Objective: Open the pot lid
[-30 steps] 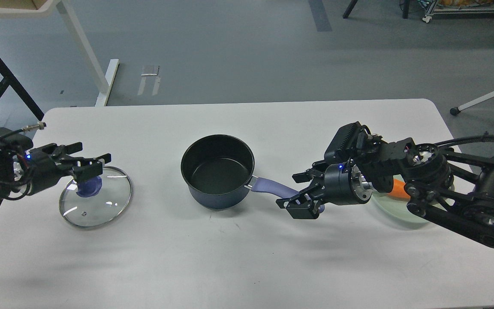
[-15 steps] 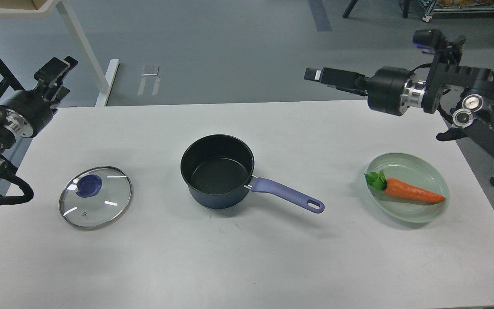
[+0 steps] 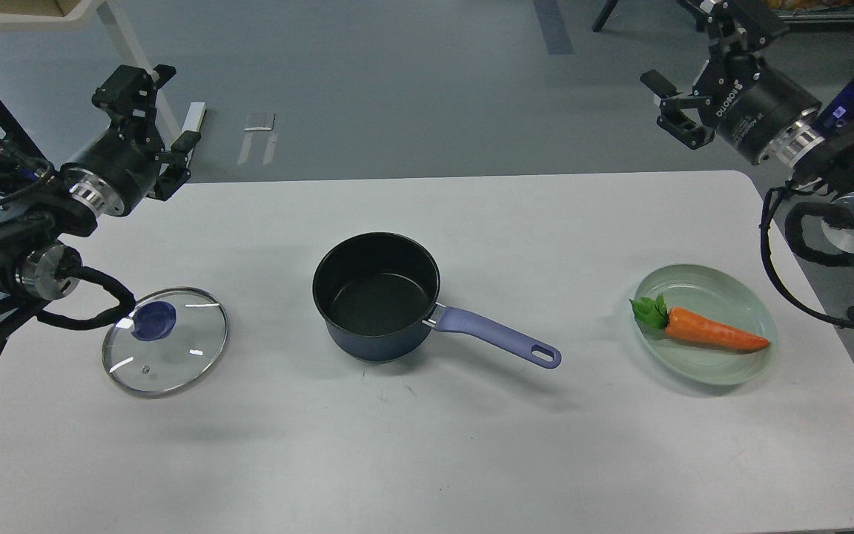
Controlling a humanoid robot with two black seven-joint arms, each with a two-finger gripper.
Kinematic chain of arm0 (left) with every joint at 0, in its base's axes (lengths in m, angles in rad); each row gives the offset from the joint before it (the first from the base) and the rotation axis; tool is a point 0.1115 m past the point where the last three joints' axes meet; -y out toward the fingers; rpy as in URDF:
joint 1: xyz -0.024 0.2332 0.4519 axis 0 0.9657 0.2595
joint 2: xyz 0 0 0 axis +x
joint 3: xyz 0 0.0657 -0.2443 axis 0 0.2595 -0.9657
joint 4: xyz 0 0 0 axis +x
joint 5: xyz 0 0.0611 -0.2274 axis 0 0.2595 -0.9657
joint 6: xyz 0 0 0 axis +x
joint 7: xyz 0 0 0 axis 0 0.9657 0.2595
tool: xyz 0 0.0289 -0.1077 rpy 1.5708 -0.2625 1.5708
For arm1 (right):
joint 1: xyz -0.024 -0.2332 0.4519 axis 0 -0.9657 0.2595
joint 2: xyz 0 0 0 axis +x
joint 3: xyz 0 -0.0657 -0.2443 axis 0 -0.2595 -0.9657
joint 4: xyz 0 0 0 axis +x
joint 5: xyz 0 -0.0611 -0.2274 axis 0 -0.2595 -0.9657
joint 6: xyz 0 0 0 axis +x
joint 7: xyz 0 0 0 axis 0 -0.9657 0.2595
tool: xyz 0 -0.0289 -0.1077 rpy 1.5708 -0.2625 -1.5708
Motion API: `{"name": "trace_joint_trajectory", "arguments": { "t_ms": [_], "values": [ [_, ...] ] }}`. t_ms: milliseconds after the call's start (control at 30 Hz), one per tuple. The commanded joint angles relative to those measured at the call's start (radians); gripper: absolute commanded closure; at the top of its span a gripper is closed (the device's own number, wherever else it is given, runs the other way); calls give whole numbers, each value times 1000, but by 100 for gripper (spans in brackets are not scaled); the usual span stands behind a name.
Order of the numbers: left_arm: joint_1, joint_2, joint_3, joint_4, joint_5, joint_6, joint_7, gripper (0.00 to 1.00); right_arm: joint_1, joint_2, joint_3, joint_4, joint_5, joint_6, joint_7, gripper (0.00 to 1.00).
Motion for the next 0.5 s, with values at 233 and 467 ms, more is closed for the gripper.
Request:
{"name": "trace_joint_trajectory", "arguments": {
  "t_ms": [233,467],
  "values": [
    [57,-71,-102,57,-154,-128,0,0,-110,9,20,-52,363,0,4,0],
    [132,-110,-143,79,-211,-131,0,0,-133,144,52,-118,540,0,18,1]
  ]
}}
